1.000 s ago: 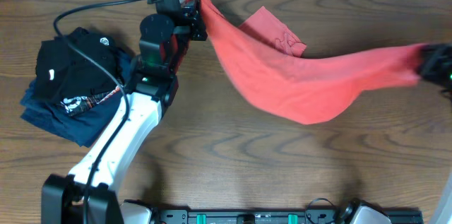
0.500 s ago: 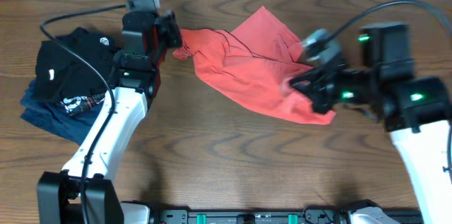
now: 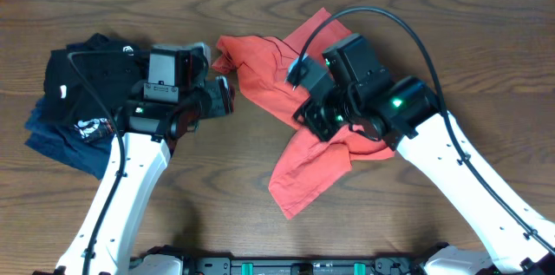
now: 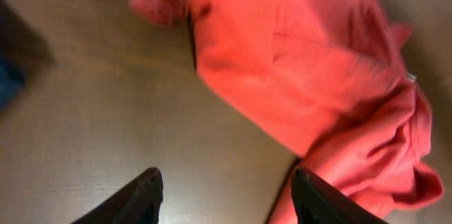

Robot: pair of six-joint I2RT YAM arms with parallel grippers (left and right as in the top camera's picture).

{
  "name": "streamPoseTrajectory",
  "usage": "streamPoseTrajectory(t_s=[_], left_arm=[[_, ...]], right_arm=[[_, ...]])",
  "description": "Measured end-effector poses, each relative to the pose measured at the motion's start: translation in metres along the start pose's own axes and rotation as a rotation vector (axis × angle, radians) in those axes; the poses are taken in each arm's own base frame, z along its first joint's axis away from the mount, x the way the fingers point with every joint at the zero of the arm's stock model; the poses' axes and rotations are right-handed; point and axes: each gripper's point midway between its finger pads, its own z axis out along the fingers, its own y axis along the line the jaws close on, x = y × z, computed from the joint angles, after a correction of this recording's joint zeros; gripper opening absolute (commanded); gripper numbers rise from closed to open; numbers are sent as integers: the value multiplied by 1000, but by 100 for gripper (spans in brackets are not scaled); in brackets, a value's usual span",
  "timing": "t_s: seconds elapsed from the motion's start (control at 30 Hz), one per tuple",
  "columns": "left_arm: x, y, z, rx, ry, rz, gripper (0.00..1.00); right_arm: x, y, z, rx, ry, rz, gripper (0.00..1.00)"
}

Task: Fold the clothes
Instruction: 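Lay the shirt down and release it with both grippers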

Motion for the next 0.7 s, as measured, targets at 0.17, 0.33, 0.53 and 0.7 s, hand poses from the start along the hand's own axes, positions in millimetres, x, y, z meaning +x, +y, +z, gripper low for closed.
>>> streamPoseTrajectory(t_s=[0.17, 0.33, 0.53, 0.7], left_arm=[[30, -11, 2, 7, 110, 21, 73], [61, -41, 4, 57, 203, 105, 76], [107, -61, 25, 74, 339, 200, 81], [151, -58, 60, 38, 485, 252, 81]], right_arm=[[4, -83, -25, 356, -41, 258, 62], [35, -150, -67, 563, -47, 486, 63], [77, -194, -98, 687, 1, 679, 64], [95, -209, -110, 725, 21, 756, 64]])
